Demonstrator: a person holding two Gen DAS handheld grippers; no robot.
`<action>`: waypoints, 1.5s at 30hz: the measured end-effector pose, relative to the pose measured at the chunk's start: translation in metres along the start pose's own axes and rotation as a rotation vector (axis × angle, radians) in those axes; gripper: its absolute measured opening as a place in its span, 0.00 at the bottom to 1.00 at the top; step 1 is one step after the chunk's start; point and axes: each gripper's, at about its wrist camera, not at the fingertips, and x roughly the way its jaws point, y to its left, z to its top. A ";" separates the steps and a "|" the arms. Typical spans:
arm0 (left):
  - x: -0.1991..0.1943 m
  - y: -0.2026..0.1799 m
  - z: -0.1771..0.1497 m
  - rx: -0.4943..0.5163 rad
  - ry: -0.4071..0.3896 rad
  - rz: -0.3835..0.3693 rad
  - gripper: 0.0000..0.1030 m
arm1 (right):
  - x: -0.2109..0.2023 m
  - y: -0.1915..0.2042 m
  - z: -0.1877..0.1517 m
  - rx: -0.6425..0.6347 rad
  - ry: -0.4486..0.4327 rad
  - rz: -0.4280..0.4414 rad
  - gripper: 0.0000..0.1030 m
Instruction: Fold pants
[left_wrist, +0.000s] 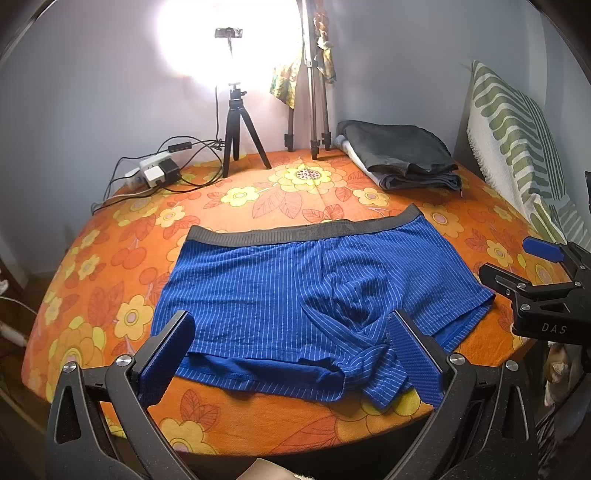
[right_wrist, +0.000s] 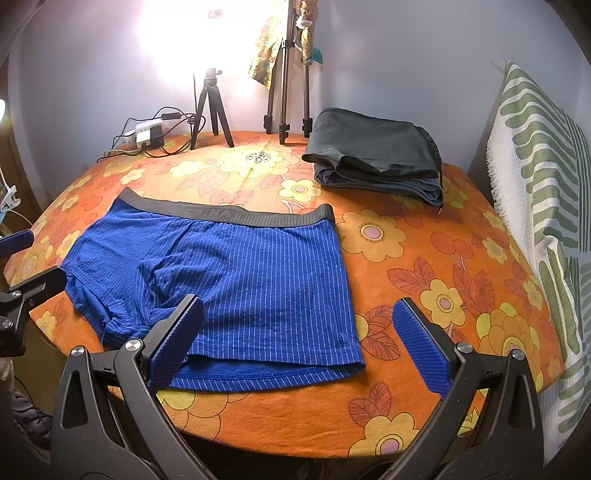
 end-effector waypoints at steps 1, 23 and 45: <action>0.000 0.000 0.000 0.000 0.000 0.000 0.99 | 0.000 0.000 0.001 0.000 0.000 0.000 1.00; 0.002 -0.005 0.003 0.007 0.008 -0.018 0.99 | -0.001 -0.001 0.001 0.000 -0.001 -0.001 1.00; 0.010 -0.055 -0.001 0.088 0.044 -0.143 0.92 | -0.002 -0.044 0.007 0.111 0.018 0.024 1.00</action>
